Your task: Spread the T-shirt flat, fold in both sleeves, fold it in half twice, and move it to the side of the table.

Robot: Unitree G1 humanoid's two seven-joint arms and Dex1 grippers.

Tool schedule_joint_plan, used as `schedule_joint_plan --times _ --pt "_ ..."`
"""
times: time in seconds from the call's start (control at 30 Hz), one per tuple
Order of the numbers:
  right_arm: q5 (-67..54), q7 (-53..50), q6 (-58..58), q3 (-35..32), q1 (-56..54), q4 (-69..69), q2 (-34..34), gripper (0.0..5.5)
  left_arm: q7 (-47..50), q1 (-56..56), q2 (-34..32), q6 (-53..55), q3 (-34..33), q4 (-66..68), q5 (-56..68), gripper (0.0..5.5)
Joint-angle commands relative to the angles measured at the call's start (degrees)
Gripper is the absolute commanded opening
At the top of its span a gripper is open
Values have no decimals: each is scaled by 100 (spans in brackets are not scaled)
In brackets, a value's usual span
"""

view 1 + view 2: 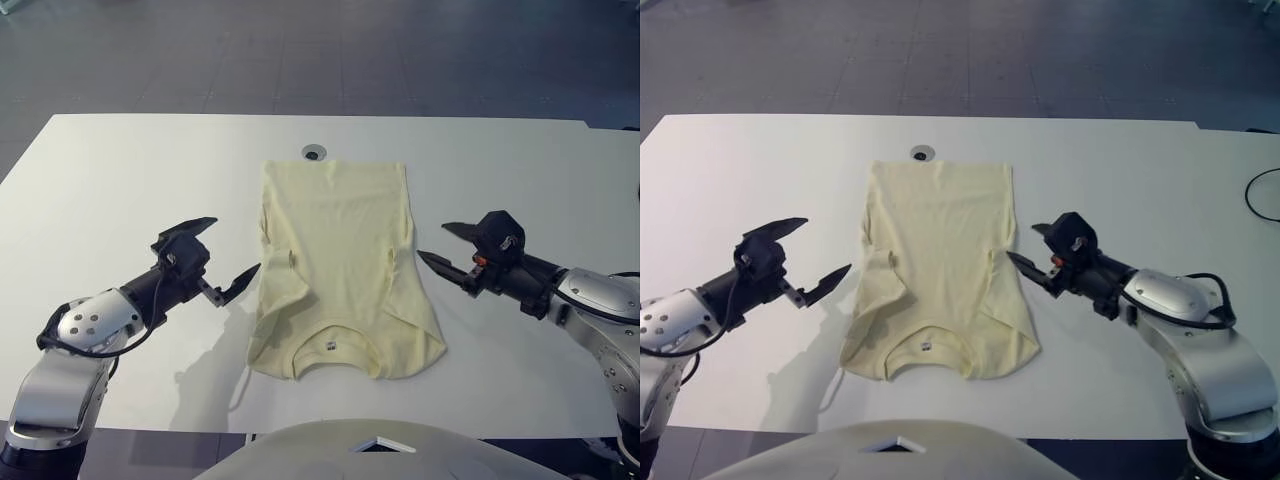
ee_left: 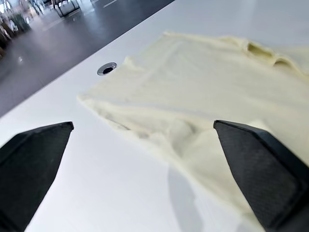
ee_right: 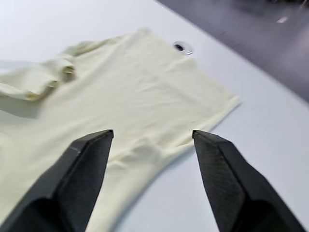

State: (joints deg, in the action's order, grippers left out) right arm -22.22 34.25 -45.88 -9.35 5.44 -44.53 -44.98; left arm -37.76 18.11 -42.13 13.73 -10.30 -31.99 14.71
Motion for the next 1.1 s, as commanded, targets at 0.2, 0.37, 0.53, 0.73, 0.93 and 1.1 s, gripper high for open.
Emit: schedule_joint_plan --times 0.2,0.37,0.53,0.73,0.93,1.1 --pt "2274 946 6004 175 1857 2820 -916 463 -717 1192 -596 -4096 122 1840 -1583 540" --pt "2918 795 7840 304 2058 3868 -1136 538 -883 1476 -770 -5255 233 2354 -1844 540" --pt "3490 522 9047 637 1759 4661 -1084 538 -863 1336 -892 -6076 480 2821 -2205 540" --pt "4061 142 9786 1120 1374 5220 -847 538 -578 969 -800 -6522 841 3290 -2620 540" --pt "4300 -96 10081 1569 1206 5393 -741 538 -253 520 -667 -6573 1259 3579 -2995 540" --pt "4605 -309 10379 1821 974 5635 -744 538 -27 239 -733 -6805 1459 3784 -3206 540"
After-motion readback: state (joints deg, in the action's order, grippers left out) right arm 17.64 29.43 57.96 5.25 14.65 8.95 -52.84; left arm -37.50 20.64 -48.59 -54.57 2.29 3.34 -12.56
